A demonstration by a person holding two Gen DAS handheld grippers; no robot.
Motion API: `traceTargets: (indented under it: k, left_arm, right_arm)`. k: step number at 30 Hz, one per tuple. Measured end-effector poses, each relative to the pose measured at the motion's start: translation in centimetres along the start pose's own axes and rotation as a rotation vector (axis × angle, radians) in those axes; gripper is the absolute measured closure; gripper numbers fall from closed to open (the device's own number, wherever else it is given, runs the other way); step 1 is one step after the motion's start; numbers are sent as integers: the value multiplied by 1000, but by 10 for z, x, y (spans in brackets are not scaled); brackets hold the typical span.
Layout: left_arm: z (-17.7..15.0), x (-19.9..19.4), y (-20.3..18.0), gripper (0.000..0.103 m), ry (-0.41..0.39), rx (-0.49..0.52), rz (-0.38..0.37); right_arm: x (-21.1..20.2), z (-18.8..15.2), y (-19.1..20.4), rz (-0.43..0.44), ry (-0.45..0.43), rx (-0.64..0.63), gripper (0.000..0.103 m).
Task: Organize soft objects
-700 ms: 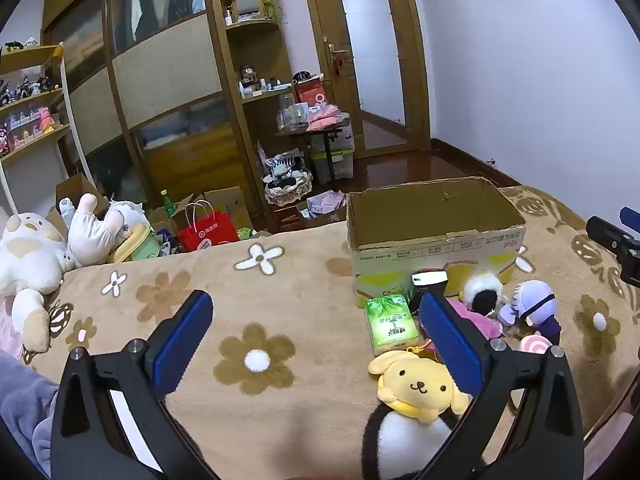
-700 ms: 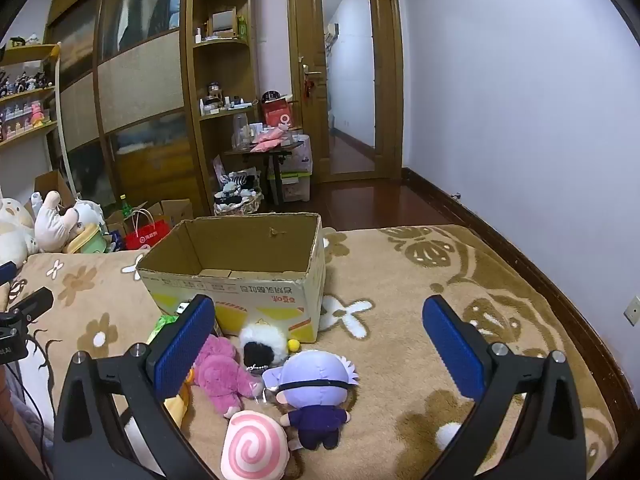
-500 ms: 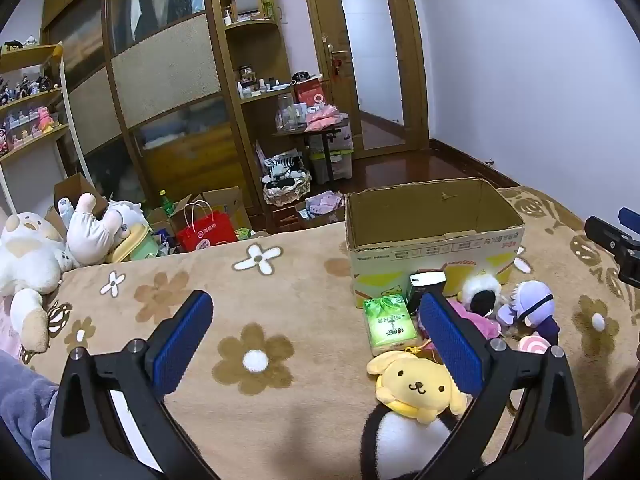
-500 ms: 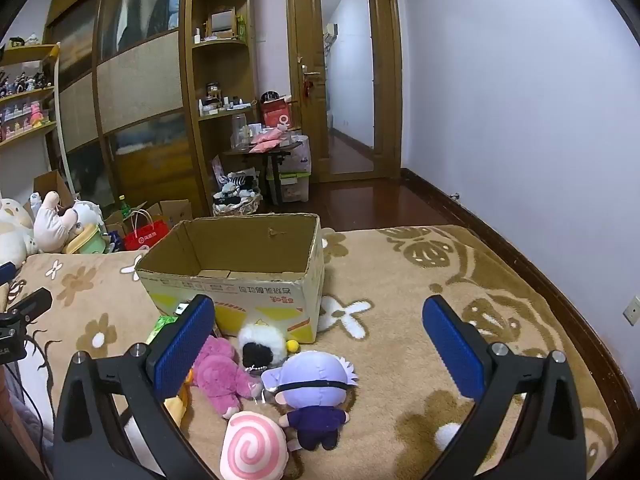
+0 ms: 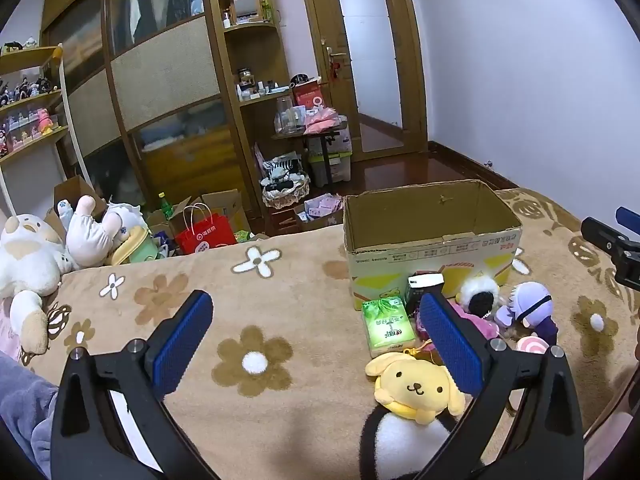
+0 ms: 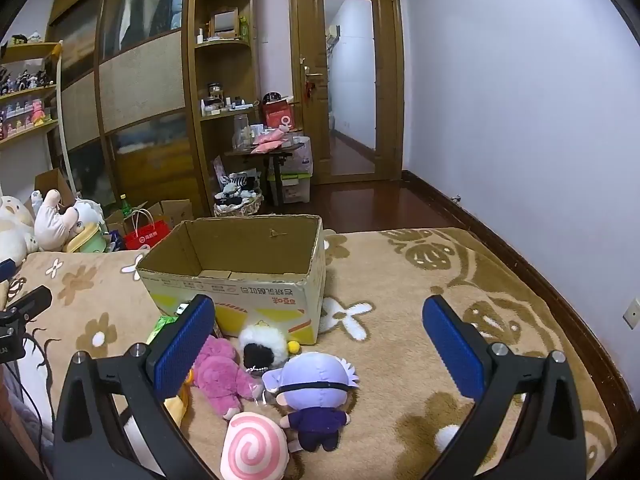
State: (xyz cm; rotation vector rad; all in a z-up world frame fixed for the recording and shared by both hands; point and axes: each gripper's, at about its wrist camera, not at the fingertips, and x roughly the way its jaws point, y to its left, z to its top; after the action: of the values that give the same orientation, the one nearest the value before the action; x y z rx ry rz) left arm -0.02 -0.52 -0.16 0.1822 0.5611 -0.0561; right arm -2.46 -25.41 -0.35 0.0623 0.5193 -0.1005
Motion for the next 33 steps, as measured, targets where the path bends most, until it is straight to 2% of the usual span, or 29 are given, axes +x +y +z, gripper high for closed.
traceTargets:
  k: [33]
  left_arm:
    - [0, -4, 0, 1, -1, -2, -3]
  right_arm:
    - [-1, 2, 2, 2, -7, -17, 0]
